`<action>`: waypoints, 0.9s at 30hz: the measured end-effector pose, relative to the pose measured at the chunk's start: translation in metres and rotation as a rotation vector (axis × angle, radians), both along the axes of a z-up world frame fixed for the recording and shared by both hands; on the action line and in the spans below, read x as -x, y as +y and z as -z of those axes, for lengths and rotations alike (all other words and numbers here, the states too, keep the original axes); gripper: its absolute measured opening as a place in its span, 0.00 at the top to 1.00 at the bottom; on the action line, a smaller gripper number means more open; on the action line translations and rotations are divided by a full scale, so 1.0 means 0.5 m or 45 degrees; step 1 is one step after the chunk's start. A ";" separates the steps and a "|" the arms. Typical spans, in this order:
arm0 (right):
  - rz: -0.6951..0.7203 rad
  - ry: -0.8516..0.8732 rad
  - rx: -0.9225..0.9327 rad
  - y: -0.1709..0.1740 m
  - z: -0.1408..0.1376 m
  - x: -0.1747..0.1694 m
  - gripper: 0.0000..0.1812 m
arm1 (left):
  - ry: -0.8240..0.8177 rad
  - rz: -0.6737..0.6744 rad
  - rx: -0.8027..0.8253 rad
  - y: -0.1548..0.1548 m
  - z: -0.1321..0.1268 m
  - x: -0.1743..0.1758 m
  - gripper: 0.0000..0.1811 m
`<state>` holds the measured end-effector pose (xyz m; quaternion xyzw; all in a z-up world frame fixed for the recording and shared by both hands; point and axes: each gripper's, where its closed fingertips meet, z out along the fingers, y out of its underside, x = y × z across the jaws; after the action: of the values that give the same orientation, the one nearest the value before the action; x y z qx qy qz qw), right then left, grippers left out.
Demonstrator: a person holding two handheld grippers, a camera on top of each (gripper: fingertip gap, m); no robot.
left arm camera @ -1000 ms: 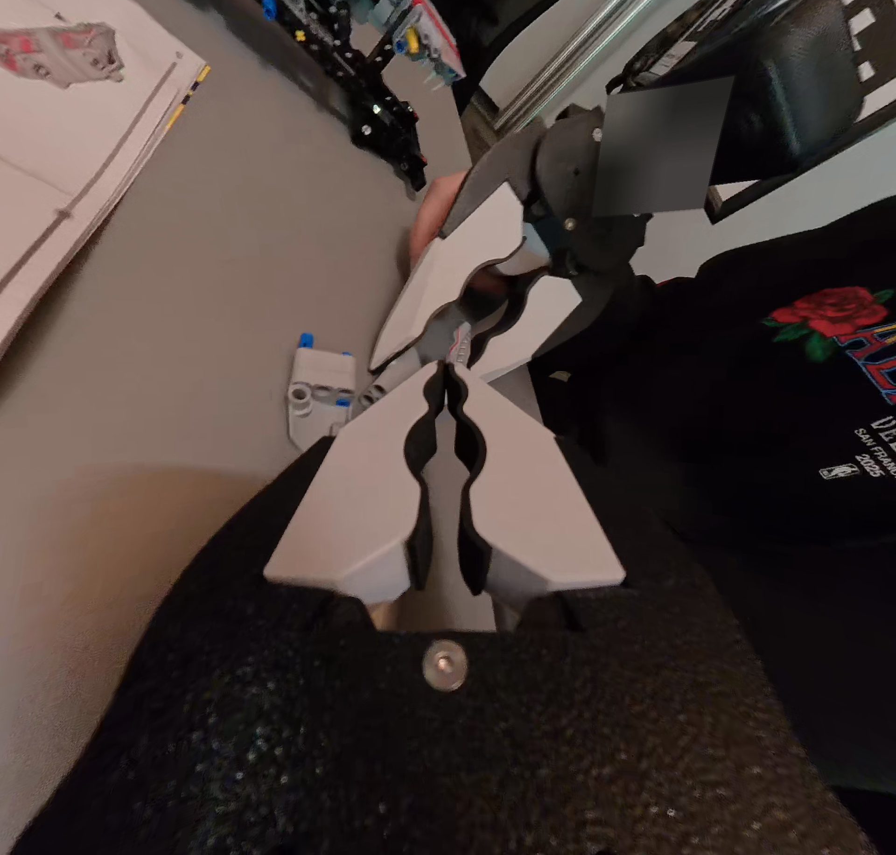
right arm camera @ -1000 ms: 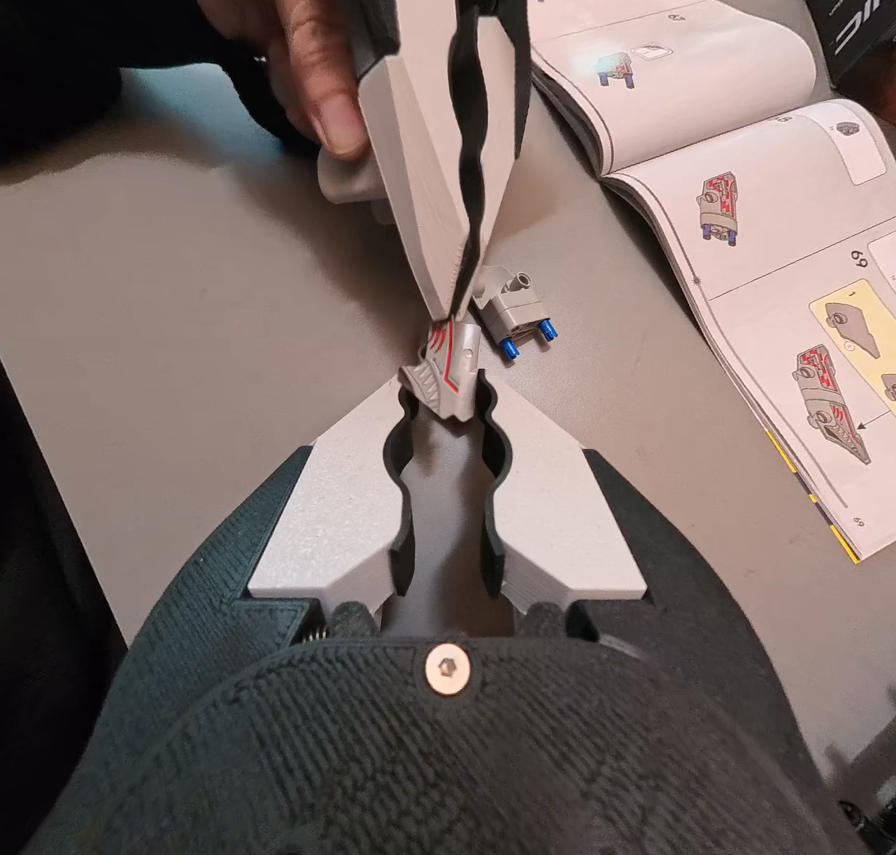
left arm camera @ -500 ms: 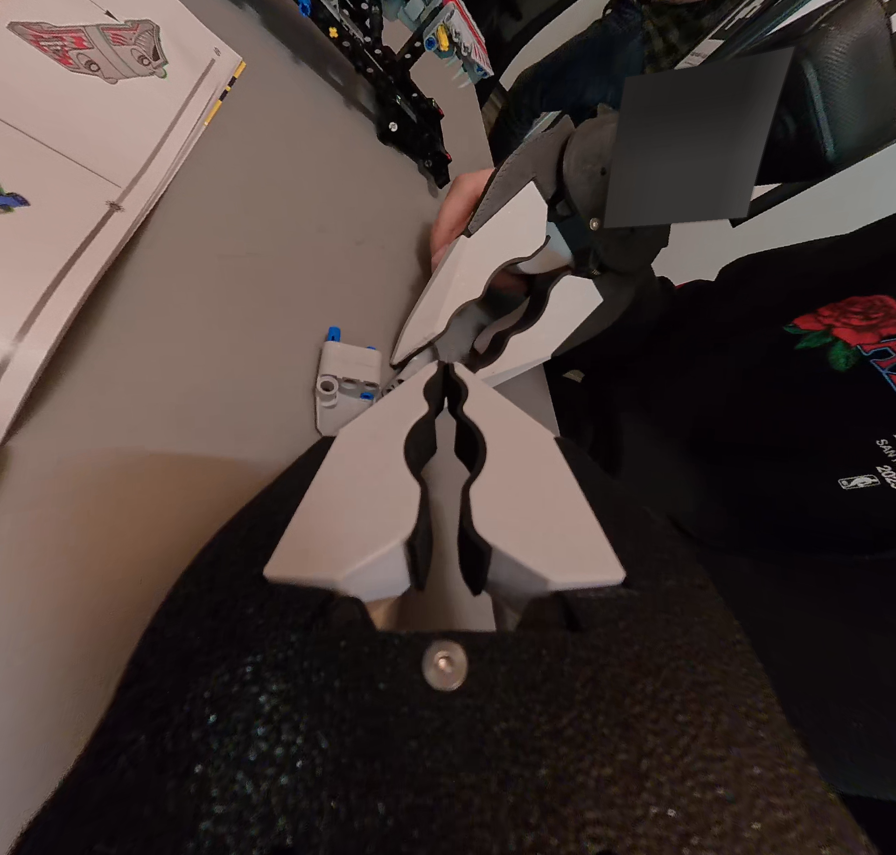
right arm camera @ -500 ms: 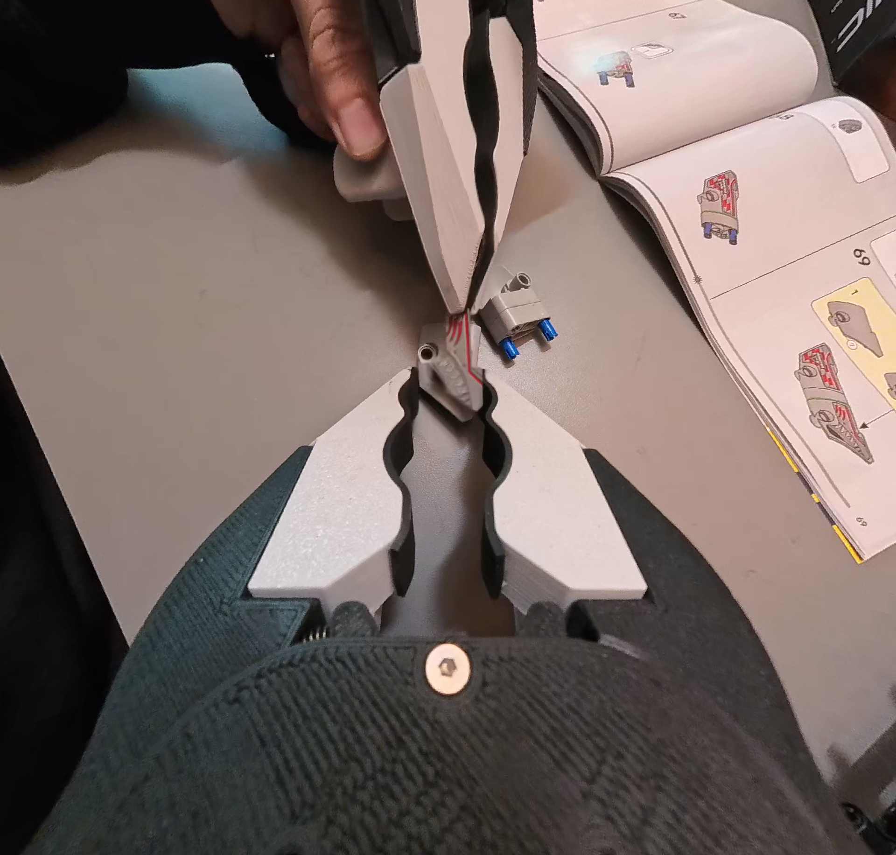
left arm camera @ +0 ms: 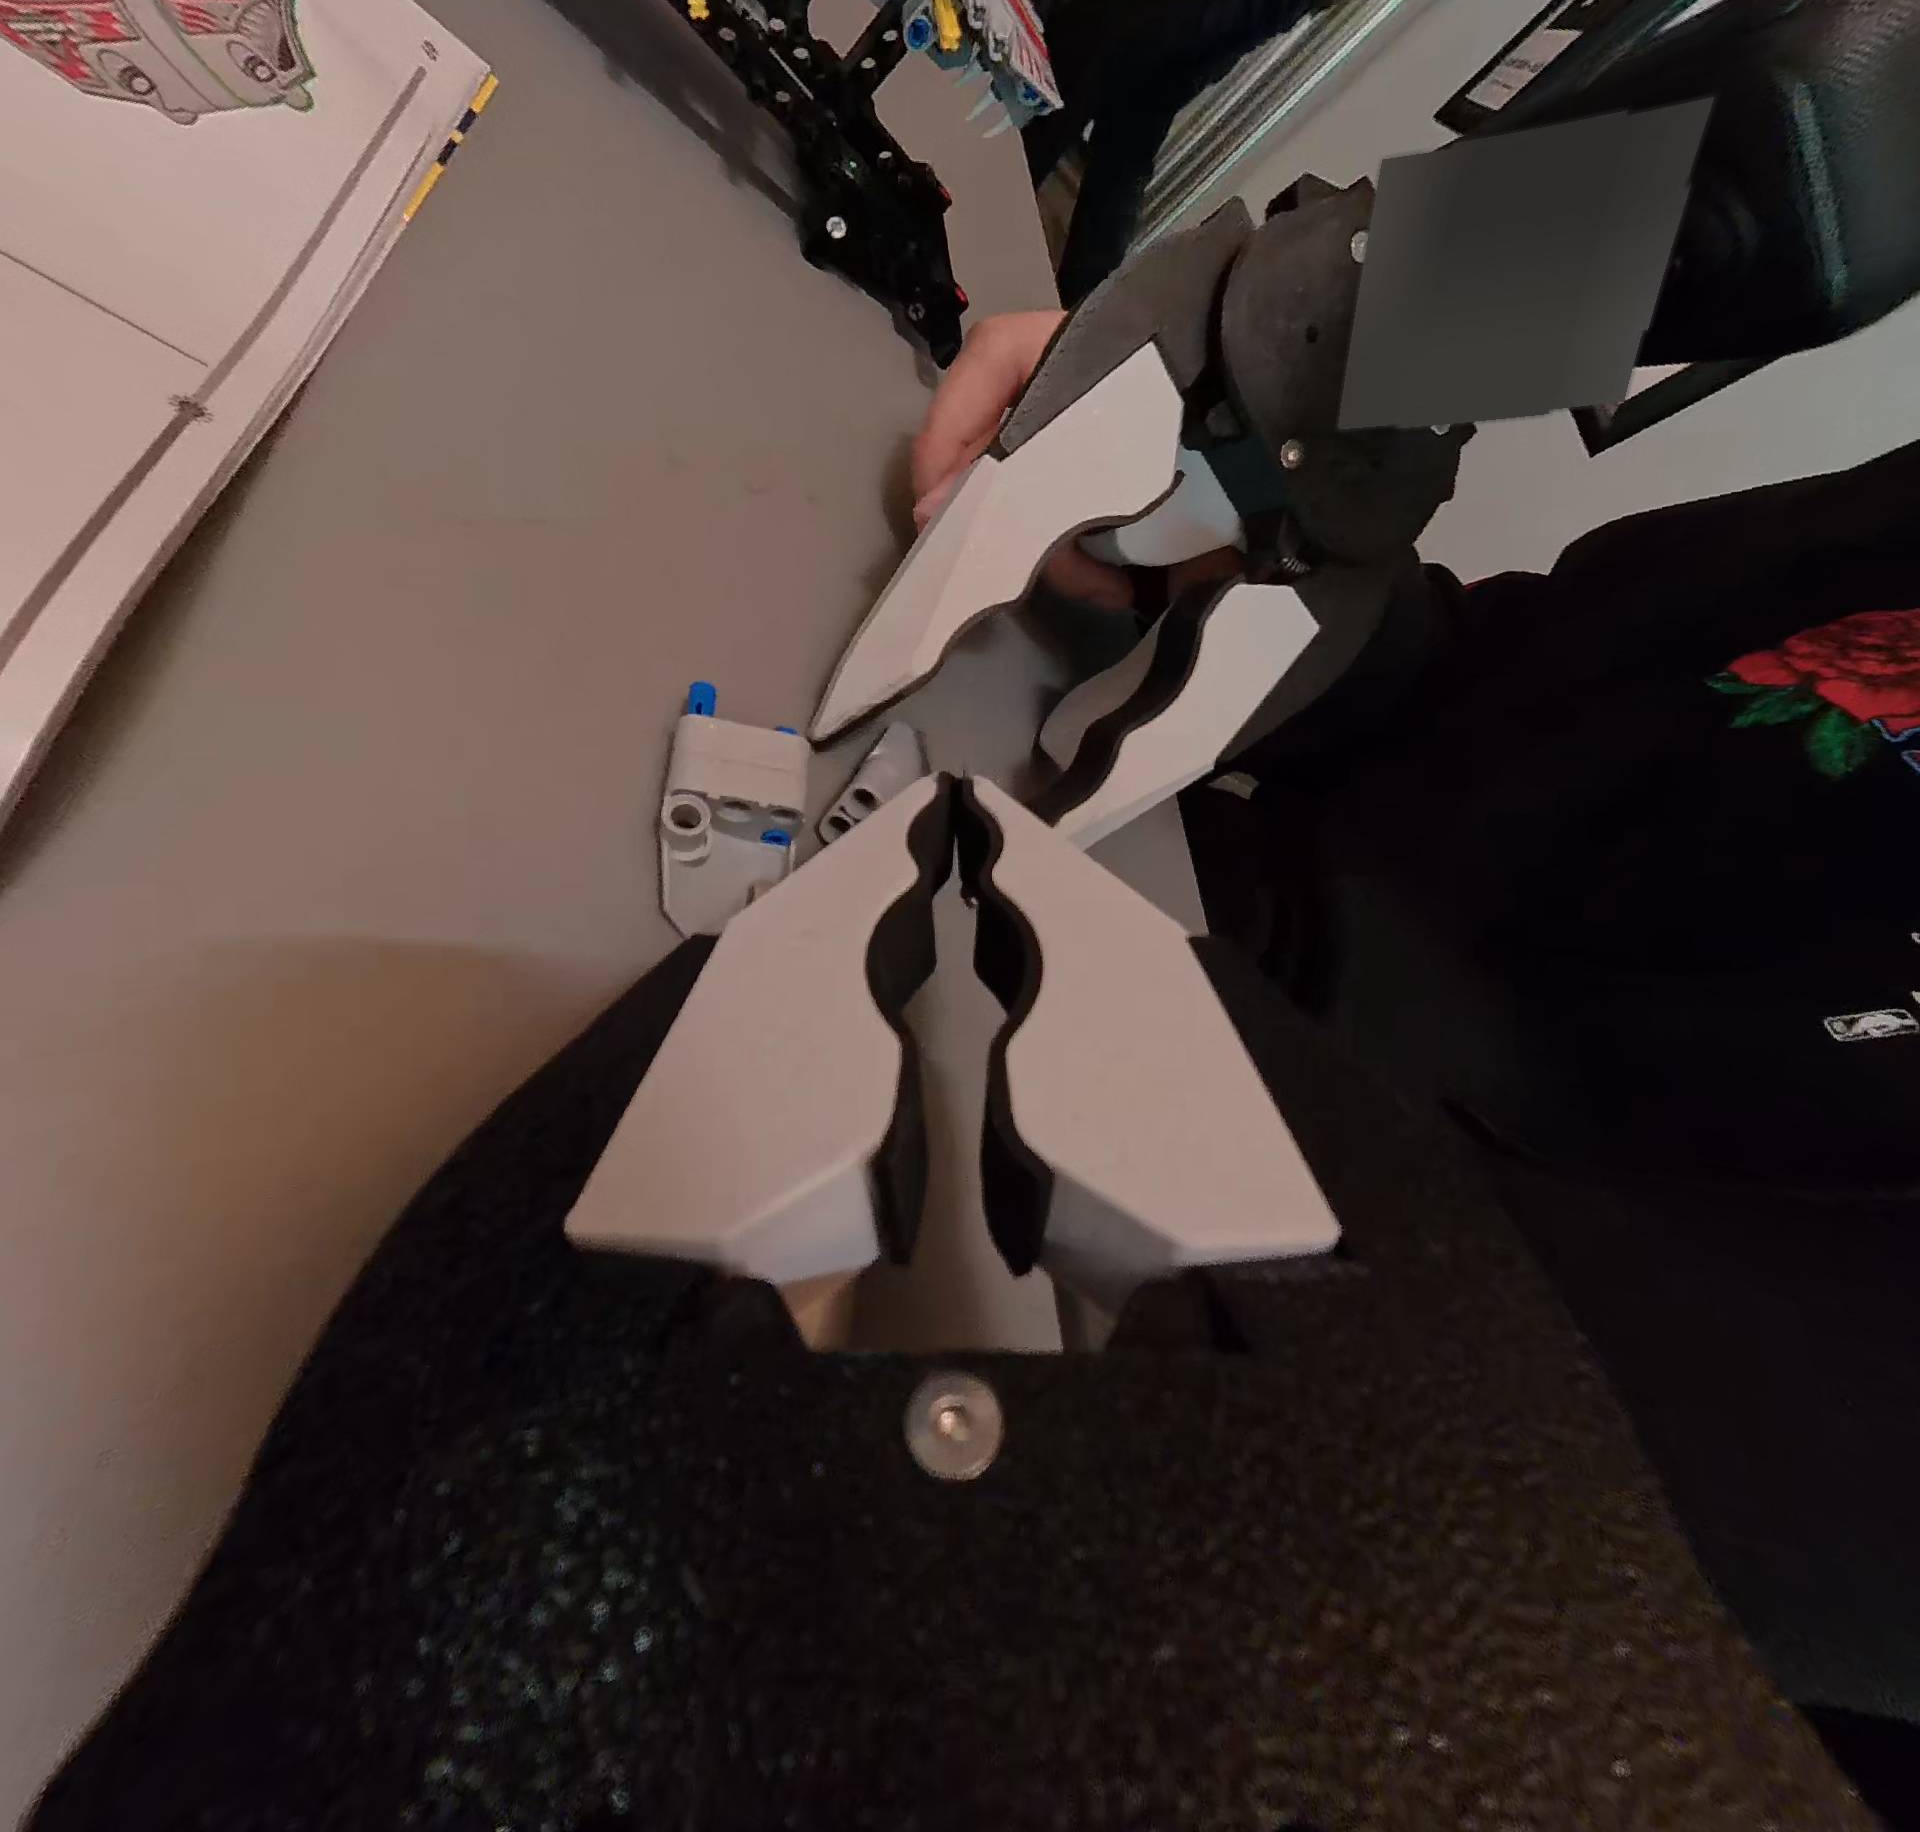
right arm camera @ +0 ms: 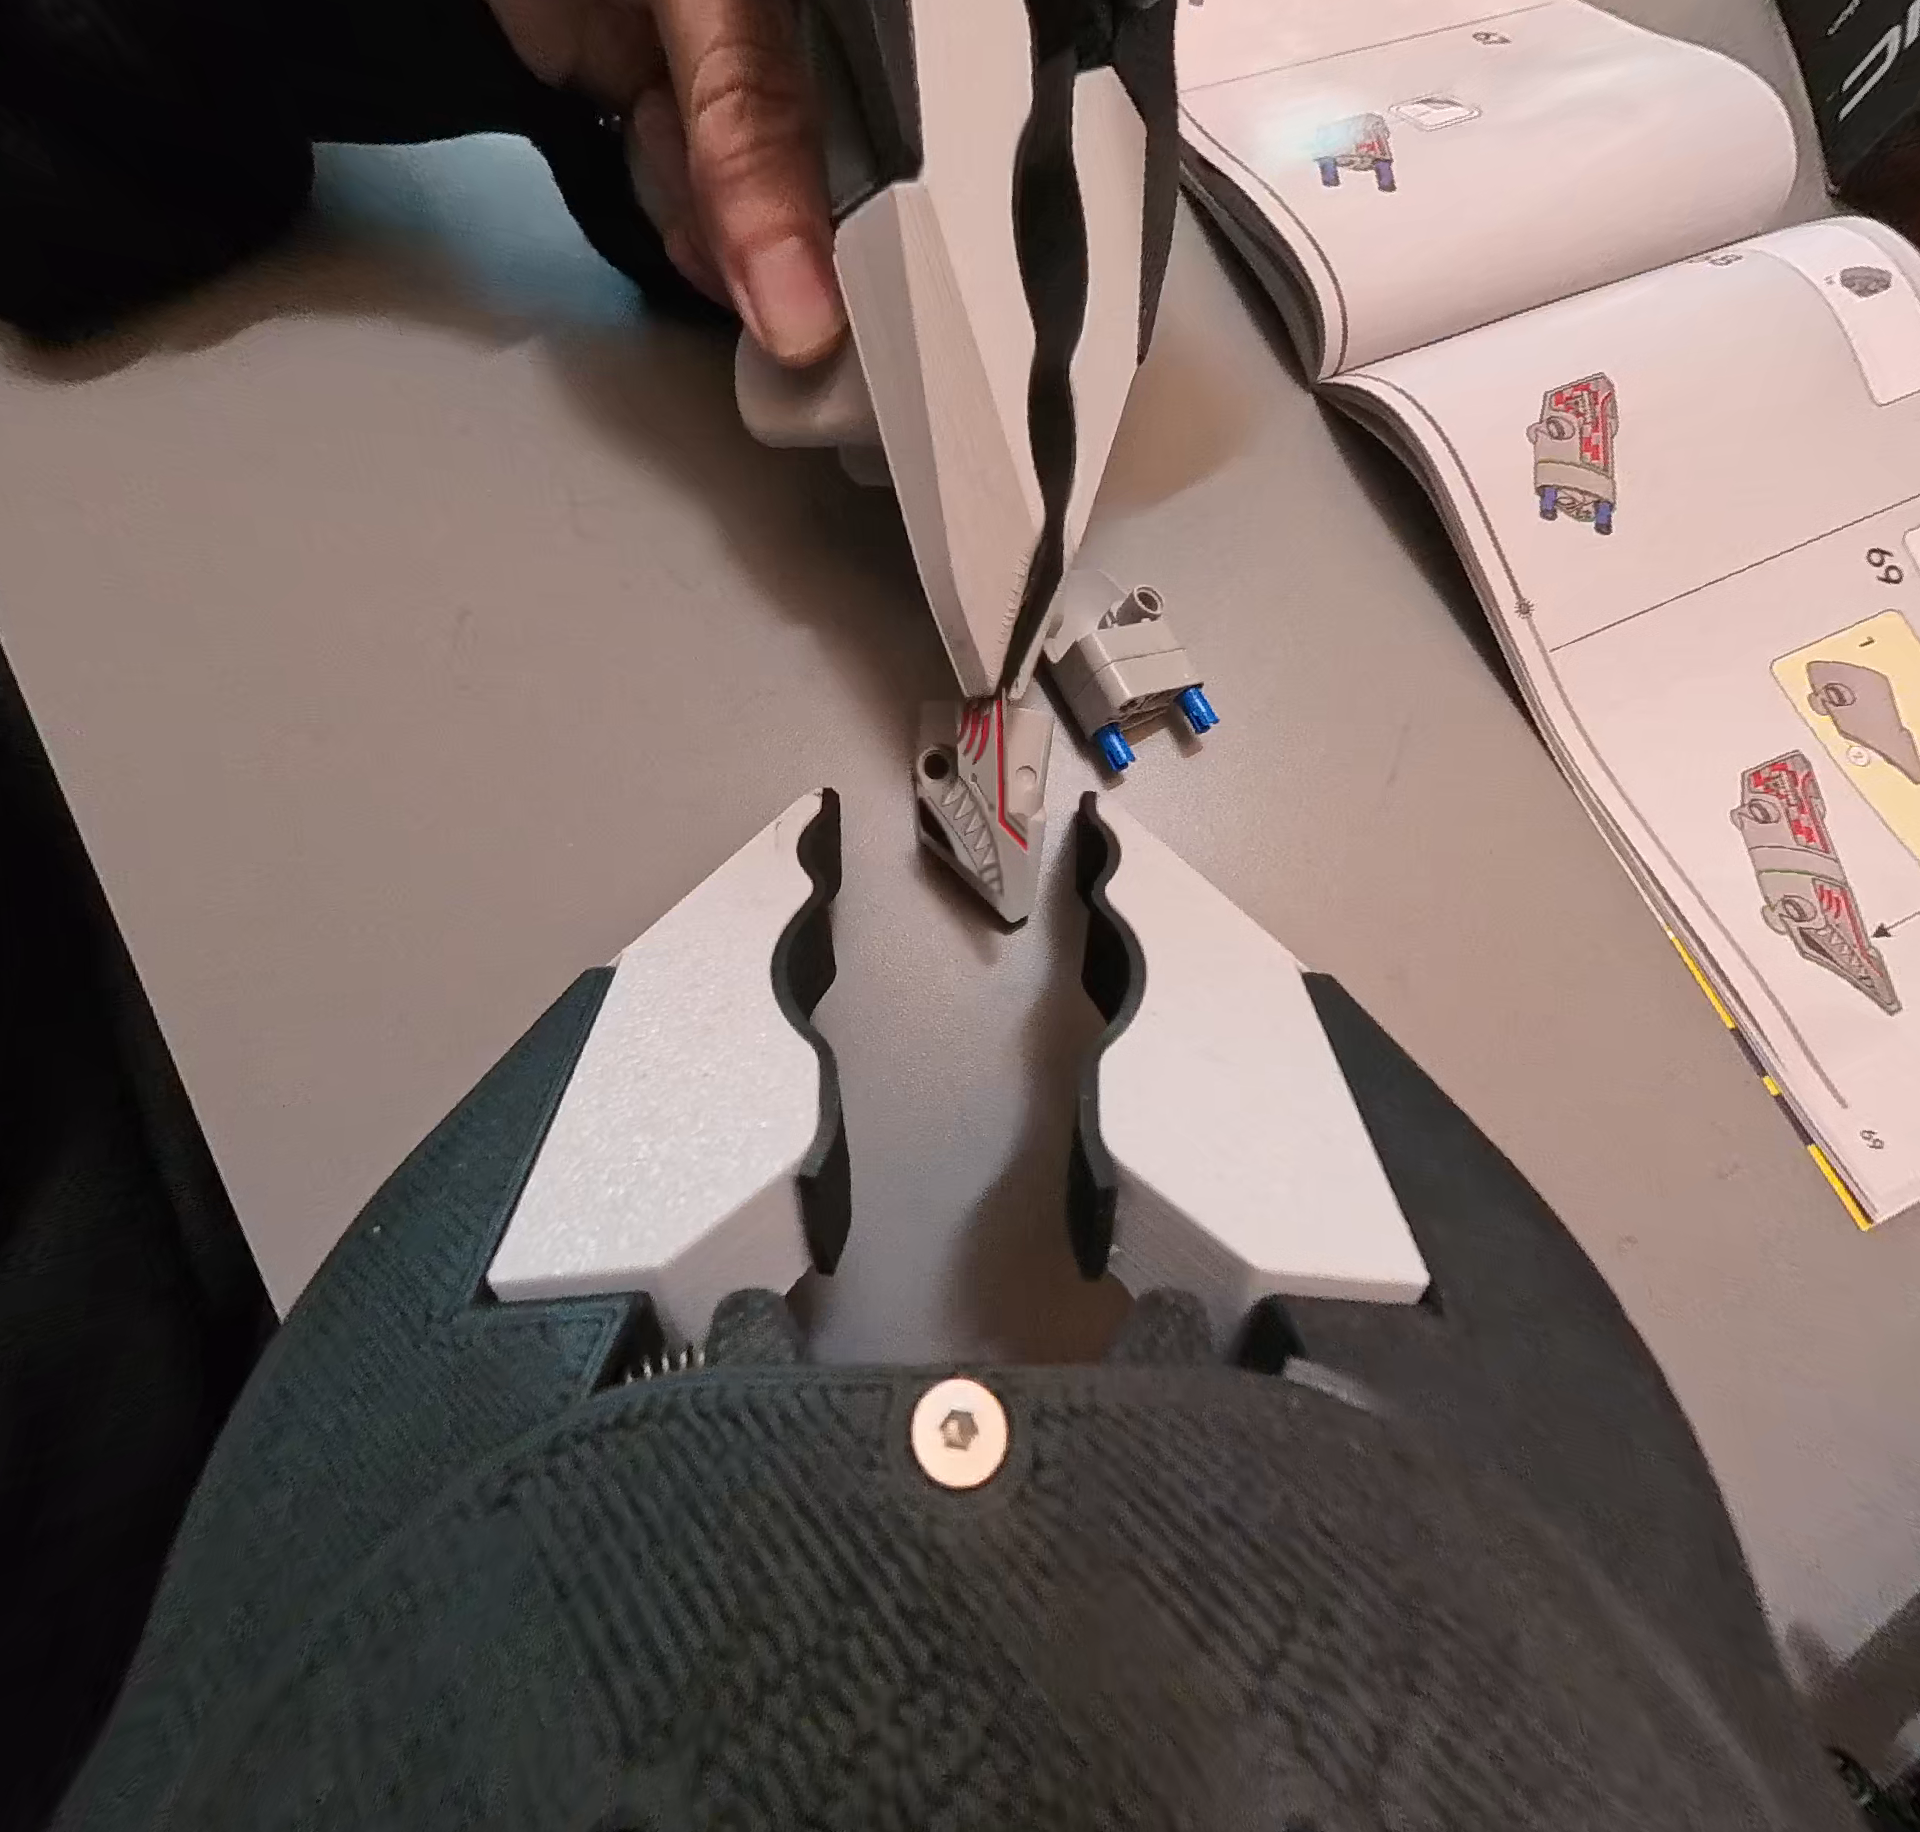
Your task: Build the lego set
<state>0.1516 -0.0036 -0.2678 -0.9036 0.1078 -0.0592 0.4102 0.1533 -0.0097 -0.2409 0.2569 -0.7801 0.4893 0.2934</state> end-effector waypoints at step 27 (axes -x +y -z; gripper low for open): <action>0.000 0.010 -0.001 0.001 0.000 0.001 0.76 | 0.061 -0.016 -0.046 0.002 0.015 -0.002 1.00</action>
<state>0.1510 -0.0032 -0.2677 -0.9037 0.1095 -0.0557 0.4102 0.1540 -0.0089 -0.2481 0.2786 -0.7800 0.4707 0.3041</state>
